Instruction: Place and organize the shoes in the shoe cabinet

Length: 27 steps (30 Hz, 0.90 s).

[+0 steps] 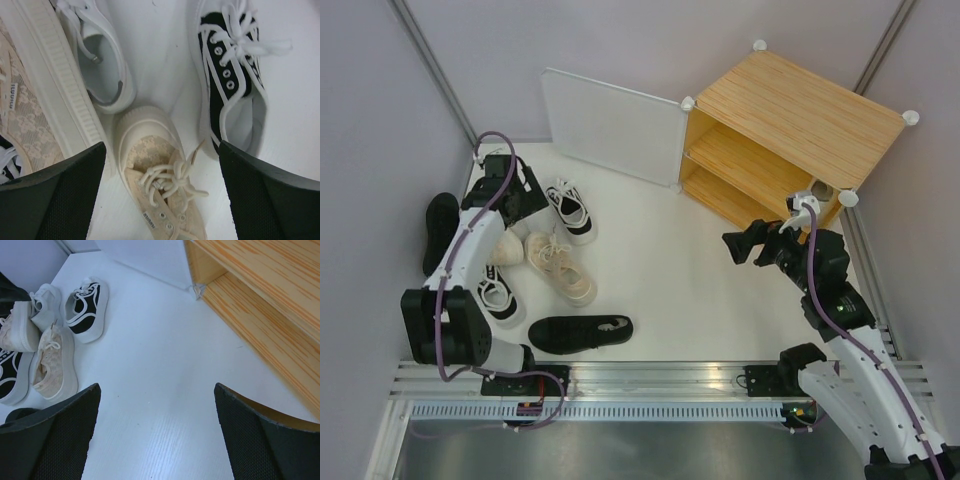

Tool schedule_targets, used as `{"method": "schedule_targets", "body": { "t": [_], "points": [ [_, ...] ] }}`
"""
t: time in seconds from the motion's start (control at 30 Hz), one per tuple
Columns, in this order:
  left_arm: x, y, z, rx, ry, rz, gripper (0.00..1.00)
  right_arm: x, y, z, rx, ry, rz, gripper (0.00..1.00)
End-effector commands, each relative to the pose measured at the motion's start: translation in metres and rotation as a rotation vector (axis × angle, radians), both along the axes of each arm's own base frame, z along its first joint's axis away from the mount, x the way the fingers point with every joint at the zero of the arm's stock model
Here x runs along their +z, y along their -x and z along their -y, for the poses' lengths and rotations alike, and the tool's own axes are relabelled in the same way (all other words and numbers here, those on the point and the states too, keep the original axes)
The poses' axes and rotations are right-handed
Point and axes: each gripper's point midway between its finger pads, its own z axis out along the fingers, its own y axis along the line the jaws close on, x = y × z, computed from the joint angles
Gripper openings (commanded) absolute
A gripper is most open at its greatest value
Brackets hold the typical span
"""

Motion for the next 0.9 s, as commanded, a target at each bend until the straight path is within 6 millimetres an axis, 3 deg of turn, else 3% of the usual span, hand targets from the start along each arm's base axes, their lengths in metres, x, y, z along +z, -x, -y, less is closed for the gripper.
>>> {"method": "schedule_targets", "body": {
  "t": [0.0, 0.03, 0.1, 0.13, 0.23, 0.27, 0.33, 0.37, 0.4, 0.47, 0.5, 0.67, 0.77, 0.8, 0.87],
  "points": [
    [0.004, -0.031, -0.030, 0.144, 0.025, 0.031, 0.95, 0.012, 0.003, -0.007, 0.023, -0.045, 0.053, 0.98],
    [-0.011, -0.037, -0.033, 0.153, 0.024, -0.005, 0.95, 0.012, 0.004, -0.006, 0.018, -0.045, 0.052, 0.98],
    [-0.011, -0.051, -0.040, 0.170, 0.025, 0.003, 0.93, 0.011, 0.007, -0.006, 0.015, -0.048, 0.052, 0.98],
    [-0.027, -0.057, -0.044, 0.182, 0.016, -0.036, 0.93, 0.011, 0.008, -0.007, 0.018, -0.046, 0.056, 0.98],
    [-0.033, -0.072, -0.056, 0.216, -0.003, -0.049, 0.90, 0.011, 0.010, -0.007, 0.020, -0.040, 0.066, 0.98],
    [-0.048, -0.075, -0.059, 0.227, -0.005, -0.083, 0.89, 0.012, 0.011, -0.007, 0.021, -0.035, 0.076, 0.98],
    [-0.054, -0.082, -0.064, 0.251, 0.003, -0.088, 0.82, 0.011, 0.010, -0.004, 0.005, -0.025, 0.077, 0.98],
    [-0.070, -0.084, -0.066, 0.258, 0.004, -0.124, 0.80, 0.011, 0.010, -0.005, 0.005, -0.021, 0.079, 0.98],
    [-0.072, -0.089, -0.069, 0.262, 0.007, -0.123, 0.74, 0.011, 0.010, -0.004, 0.002, -0.011, 0.082, 0.98],
    [-0.091, -0.091, -0.069, 0.262, 0.010, -0.170, 0.70, 0.012, 0.010, -0.004, -0.002, -0.008, 0.087, 0.98],
    [-0.092, -0.096, -0.070, 0.257, 0.008, -0.174, 0.62, 0.012, 0.010, -0.004, -0.001, -0.004, 0.089, 0.98],
    [-0.104, -0.104, -0.072, 0.243, -0.005, -0.206, 0.51, 0.011, 0.010, -0.003, -0.007, 0.006, 0.085, 0.98],
    [-0.112, -0.103, -0.076, 0.242, -0.020, -0.231, 0.37, 0.011, 0.011, -0.002, -0.013, 0.010, 0.085, 0.98],
    [-0.110, -0.104, -0.076, 0.235, -0.027, -0.229, 0.25, 0.011, 0.011, -0.001, -0.015, 0.013, 0.083, 0.98],
    [-0.101, -0.105, -0.078, 0.223, -0.044, -0.216, 0.12, 0.011, 0.010, 0.000, -0.023, 0.014, 0.086, 0.98]
  ]
}}
